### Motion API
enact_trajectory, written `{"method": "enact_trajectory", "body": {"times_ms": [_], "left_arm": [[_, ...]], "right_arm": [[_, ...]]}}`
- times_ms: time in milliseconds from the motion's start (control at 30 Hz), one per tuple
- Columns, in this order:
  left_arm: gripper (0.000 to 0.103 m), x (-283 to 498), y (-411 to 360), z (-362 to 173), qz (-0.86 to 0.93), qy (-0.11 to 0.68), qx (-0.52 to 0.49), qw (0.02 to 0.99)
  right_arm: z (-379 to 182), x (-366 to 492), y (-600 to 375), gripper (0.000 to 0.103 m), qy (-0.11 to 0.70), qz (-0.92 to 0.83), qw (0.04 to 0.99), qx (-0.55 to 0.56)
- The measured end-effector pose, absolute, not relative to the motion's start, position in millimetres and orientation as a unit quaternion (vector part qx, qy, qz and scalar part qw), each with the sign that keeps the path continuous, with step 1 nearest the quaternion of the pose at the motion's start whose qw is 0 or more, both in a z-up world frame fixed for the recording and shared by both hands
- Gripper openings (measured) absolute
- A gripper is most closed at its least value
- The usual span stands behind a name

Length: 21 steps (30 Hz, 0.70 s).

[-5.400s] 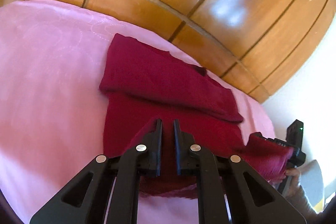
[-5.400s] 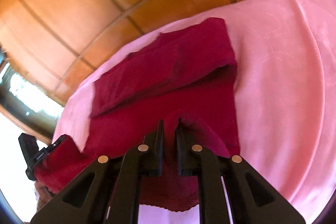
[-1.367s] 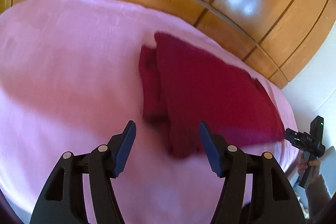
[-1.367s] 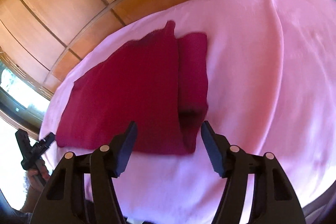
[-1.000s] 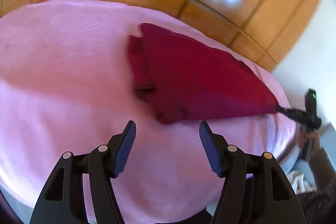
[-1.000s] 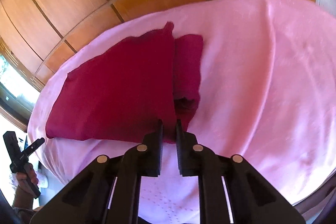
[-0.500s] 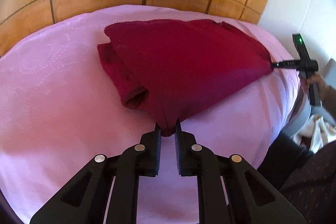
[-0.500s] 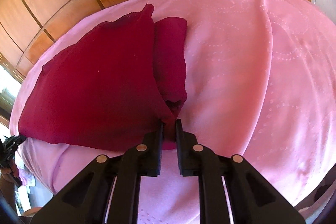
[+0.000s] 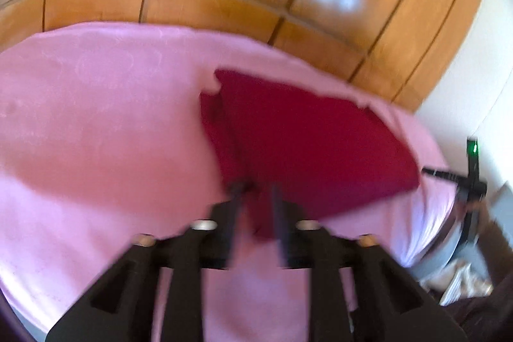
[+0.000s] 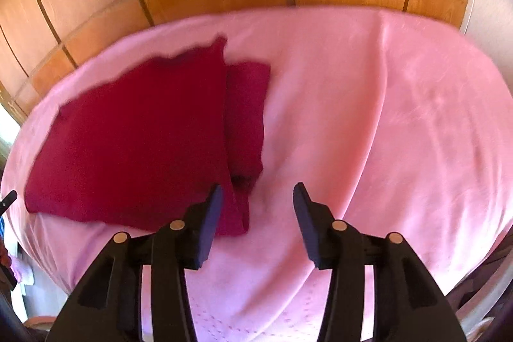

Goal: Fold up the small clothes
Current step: 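Fold the sweater over again with both tools and release, then press the folded sweater flat with both tools open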

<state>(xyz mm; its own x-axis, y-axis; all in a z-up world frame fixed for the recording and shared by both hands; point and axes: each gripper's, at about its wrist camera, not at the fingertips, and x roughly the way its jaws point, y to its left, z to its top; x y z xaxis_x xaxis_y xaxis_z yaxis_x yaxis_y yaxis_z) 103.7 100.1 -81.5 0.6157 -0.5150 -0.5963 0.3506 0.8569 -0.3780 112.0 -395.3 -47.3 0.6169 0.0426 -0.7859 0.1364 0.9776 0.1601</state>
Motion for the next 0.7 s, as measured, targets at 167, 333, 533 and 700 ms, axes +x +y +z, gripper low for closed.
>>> {"method": "enact_trajectory", "body": {"times_ms": [167,333,533,700], "left_arm": [[0.054,130,52,-66,-0.239,0.341,-0.101,0.904],[0.054,167,6,-69,-0.220,0.353,-0.074,0.906],[0.057,207,-10,-94,-0.183,0.383,-0.053,0.904],[0.057,223,5,-127,-0.171,0.400,-0.083,0.896]], "right_arm": [[-36,149,-355,0.052,0.419,0.038,0.903,0.084],[-38,212,-299,0.053,0.419,0.100,0.902,0.028],[-54,286,-264,0.054,0.441,0.133,0.888,-0.005],[-94,323,-295,0.056,0.474,0.066,0.878,-0.006]]}}
